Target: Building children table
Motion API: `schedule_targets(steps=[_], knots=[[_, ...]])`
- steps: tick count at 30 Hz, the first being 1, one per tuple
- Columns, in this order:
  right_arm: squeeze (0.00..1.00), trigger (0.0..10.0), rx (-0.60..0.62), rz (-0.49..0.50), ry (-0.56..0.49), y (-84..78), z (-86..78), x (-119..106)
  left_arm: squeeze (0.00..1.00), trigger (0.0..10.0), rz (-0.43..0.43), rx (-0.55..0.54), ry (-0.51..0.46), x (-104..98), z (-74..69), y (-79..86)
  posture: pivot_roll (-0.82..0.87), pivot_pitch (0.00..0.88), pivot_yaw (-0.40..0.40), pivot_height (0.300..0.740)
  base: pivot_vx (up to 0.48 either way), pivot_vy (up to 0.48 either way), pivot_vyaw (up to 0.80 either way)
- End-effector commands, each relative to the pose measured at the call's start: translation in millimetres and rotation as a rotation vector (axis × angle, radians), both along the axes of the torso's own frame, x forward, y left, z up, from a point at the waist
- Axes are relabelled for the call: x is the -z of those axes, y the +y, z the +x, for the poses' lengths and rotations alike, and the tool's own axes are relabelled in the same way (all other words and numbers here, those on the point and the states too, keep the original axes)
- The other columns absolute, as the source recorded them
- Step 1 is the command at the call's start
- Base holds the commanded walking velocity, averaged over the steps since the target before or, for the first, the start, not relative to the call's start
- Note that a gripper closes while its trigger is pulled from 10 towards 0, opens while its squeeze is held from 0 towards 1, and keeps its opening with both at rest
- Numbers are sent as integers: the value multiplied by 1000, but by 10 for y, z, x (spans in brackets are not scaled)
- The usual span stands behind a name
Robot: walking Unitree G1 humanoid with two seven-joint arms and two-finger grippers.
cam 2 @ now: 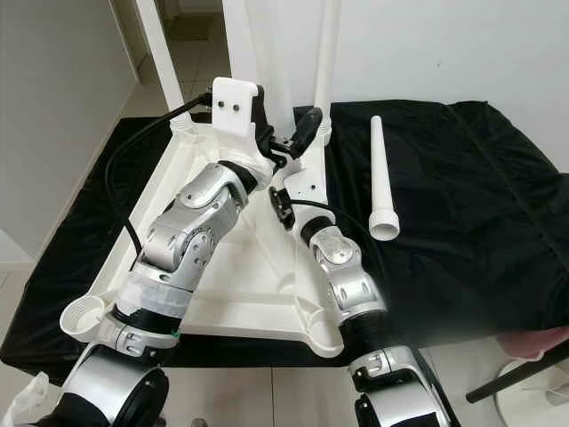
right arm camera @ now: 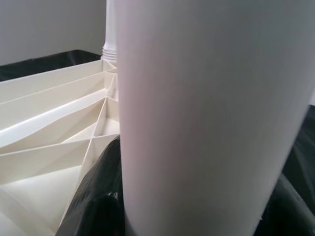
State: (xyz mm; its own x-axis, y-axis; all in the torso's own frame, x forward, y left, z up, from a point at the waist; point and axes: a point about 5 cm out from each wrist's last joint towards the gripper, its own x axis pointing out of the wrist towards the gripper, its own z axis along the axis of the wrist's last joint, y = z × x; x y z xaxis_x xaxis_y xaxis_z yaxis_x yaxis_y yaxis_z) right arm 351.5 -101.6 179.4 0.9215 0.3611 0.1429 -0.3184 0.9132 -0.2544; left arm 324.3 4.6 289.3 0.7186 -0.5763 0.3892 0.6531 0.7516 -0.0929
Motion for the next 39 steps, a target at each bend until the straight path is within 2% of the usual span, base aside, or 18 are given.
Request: schedule_targets(steps=[1,5,6,18,21,28,31,39], knots=[[0,10000,12,33,4,4,28,-40,1000,10000,-3,43,-16,-30,-42,-26,-56,0,38,740,0,0,0],[0,10000,46,64,15,-48,50,-43,1000,10000,1,50,-22,-39,-54,-29,-55,0,37,740,0,0,0],[0,10000,63,75,18,-69,59,-43,0,10000,1,47,-24,-41,-56,-25,-55,0,37,740,0,0,0],[0,10000,136,115,15,-168,76,-36,0,10000,-11,24,-40,-23,-80,65,-49,0,39,740,0,0,0],[0,10000,170,132,18,-234,79,-28,0,10000,7,17,-35,42,-93,95,-46,0,39,740,0,0,0],[0,10000,193,146,17,-274,83,-29,0,10000,33,15,-28,120,-114,96,-47,0,40,740,0,0,0],[0,10000,198,147,16,-284,83,-30,0,10000,45,14,-23,166,-122,103,-48,0,41,740,0,0,0],[0,10000,218,149,5,-332,70,-32,0,10000,133,6,-15,453,-192,154,-44,0,37,740,0,0,0]])
